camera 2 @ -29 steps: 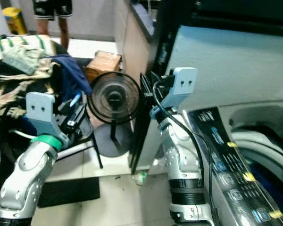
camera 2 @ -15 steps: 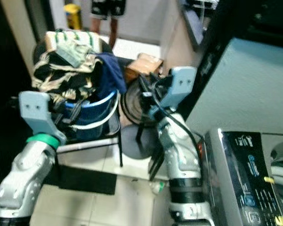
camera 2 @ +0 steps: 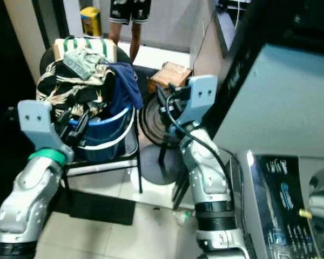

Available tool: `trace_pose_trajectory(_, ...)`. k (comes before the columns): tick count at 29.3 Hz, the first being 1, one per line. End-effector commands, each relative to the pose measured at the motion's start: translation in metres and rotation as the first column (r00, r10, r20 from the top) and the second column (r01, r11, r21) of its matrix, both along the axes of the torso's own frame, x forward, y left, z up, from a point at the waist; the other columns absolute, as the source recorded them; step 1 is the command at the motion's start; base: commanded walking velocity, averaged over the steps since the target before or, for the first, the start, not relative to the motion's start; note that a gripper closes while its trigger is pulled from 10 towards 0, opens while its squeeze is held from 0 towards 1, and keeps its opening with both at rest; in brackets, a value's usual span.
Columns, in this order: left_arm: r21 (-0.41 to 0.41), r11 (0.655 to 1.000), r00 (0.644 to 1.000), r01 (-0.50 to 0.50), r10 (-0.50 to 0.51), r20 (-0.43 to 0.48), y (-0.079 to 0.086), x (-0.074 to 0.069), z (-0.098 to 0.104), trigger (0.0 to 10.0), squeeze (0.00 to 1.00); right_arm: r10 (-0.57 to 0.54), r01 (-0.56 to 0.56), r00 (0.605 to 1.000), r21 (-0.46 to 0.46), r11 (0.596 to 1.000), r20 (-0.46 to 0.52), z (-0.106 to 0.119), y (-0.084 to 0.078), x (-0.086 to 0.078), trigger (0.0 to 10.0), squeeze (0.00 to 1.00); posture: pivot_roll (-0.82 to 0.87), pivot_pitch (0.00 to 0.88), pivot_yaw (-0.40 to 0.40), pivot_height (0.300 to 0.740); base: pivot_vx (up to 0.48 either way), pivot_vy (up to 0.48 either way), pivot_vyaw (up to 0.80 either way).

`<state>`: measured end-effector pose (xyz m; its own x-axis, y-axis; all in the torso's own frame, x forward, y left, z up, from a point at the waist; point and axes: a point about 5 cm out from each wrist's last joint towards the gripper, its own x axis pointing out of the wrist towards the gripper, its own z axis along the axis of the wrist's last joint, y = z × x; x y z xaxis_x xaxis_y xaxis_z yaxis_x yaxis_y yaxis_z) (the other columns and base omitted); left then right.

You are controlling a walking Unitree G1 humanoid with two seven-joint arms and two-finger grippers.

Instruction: Clothes washing

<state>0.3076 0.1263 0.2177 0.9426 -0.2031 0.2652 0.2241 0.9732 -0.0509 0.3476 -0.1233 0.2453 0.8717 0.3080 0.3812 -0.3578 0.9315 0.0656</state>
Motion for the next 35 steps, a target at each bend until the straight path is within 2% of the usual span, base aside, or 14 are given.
trace_pose_trajectory(1, -0.004, 1.000, 1.000, -0.010, 0.010, -0.022, 0.0040, 0.0002, -0.0052, 10.0, 0.00, 0.003, -0.003, 1.000, -0.002, 1.000, 0.012, 0.0031, 0.0023, -0.0002, 10.0, 0.00, 0.03, 0.021, -0.050, 0.740, 0.000, 0.000, 0.00)
trace_pose_trajectory(19, -0.005, 1.000, 1.000, -0.011, 0.011, -0.018, 0.0034, 0.0012, -0.0035, 10.0, 0.00, 0.022, -0.022, 1.000, 0.007, 1.000, 0.002, -0.0022, 0.0042, -0.0013, 10.0, 0.00, 0.04, 0.030, -0.048, 0.740, 0.000, 0.000, 0.00)
trace_pose_trajectory(24, -0.005, 1.000, 1.000, -0.006, 0.006, 0.002, 0.0045, 0.0017, 0.0003, 10.0, 0.00, 0.048, -0.048, 0.999, -0.001, 0.999, 0.003, -0.0042, 0.0068, -0.0031, 10.0, 0.00, 0.04, 0.033, -0.047, 0.740, 0.316, 0.000, 0.00)
trace_pose_trajectory(29, -0.008, 1.000, 1.000, -0.012, 0.012, 0.005, 0.0054, 0.0021, 0.0014, 10.0, 0.00, 0.072, -0.072, 0.997, -0.008, 0.997, -0.003, -0.0060, 0.0088, -0.0044, 10.0, 0.00, 0.04, 0.039, -0.045, 0.740, 0.371, 0.000, 0.80)
trace_pose_trajectory(35, -0.015, 1.000, 1.000, -0.013, 0.013, 0.005, 0.0058, 0.0018, 0.0016, 10.0, 0.00, 0.062, -0.062, 0.998, 0.008, 0.998, -0.004, -0.0064, 0.0074, -0.0043, 10.0, 0.00, 0.04, 0.041, -0.045, 0.740, 0.381, 0.000, 0.00)
